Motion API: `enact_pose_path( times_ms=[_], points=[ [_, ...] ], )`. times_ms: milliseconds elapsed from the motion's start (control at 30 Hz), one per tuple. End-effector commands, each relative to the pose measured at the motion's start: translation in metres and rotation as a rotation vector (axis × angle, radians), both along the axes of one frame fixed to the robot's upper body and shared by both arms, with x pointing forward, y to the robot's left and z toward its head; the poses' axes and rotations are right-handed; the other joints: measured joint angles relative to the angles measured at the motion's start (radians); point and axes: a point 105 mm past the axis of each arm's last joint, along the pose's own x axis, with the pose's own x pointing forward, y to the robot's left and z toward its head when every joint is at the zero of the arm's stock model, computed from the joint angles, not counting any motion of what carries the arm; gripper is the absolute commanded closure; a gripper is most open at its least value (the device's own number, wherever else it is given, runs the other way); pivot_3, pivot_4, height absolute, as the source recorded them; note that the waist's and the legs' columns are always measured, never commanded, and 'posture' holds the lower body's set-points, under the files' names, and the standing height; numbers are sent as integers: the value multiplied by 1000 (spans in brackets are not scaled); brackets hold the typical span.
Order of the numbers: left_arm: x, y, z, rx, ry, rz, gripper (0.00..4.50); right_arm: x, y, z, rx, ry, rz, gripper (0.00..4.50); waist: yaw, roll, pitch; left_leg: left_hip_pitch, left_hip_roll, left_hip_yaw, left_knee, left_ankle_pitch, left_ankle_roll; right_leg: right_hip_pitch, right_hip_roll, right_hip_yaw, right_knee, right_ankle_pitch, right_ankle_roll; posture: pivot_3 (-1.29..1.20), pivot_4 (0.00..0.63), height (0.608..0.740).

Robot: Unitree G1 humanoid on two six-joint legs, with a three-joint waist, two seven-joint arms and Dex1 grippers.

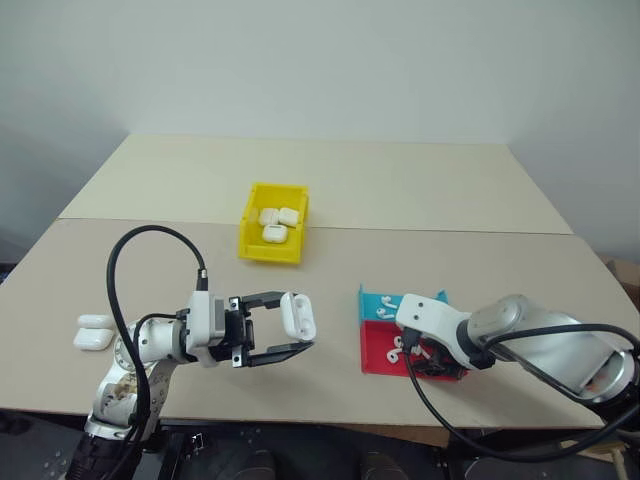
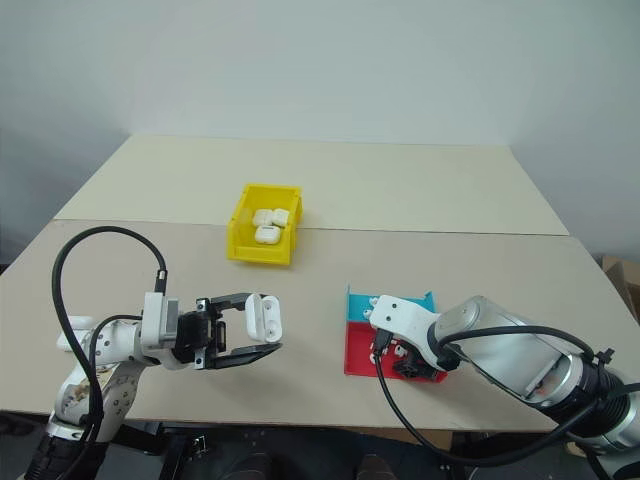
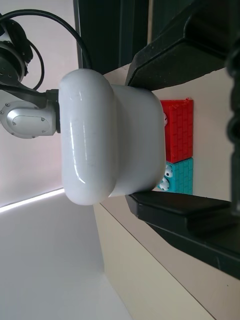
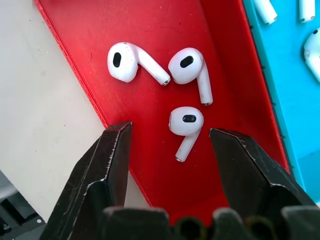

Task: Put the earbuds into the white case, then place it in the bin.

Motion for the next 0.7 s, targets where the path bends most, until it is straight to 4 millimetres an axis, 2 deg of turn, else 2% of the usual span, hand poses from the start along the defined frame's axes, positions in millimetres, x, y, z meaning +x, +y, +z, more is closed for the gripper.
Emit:
enact_pose_path(
  times_ms=[33, 367, 467, 533, 700],
  points=[
    [-4, -2, 5, 13, -31, -8, 1758, 5, -1, 3, 1, -38, -19, 1561, 0, 0, 0, 0, 0, 0, 0, 0, 0, 0, 0, 0, 0, 0, 0, 0, 150, 740],
    [-4, -2, 3, 23, -24, -3, 1758, 7, 1, 2, 4, -41, -18, 1561, -1, 0, 0, 0, 0, 0, 0, 0, 0, 0, 0, 0, 0, 0, 0, 0, 150, 740],
    [-3, -3, 1, 28, -23, 2, 1758, 7, 0, 0, 1, -40, -21, 2115, 0, 0, 0, 0, 0, 0, 0, 0, 0, 0, 0, 0, 0, 0, 0, 0, 150, 740],
    [-3, -3, 1, 32, -21, 2, 1758, 7, 0, 0, -2, -41, -17, 2759, 0, 0, 0, 0, 0, 0, 0, 0, 0, 0, 0, 0, 0, 0, 0, 0, 150, 740],
    [-4, -3, 2, 35, -12, -2, 1758, 5, 2, 1, 12, -35, -6, 2759, -1, 0, 0, 0, 0, 0, 0, 0, 0, 0, 0, 0, 0, 0, 0, 0, 150, 740]
  ],
)
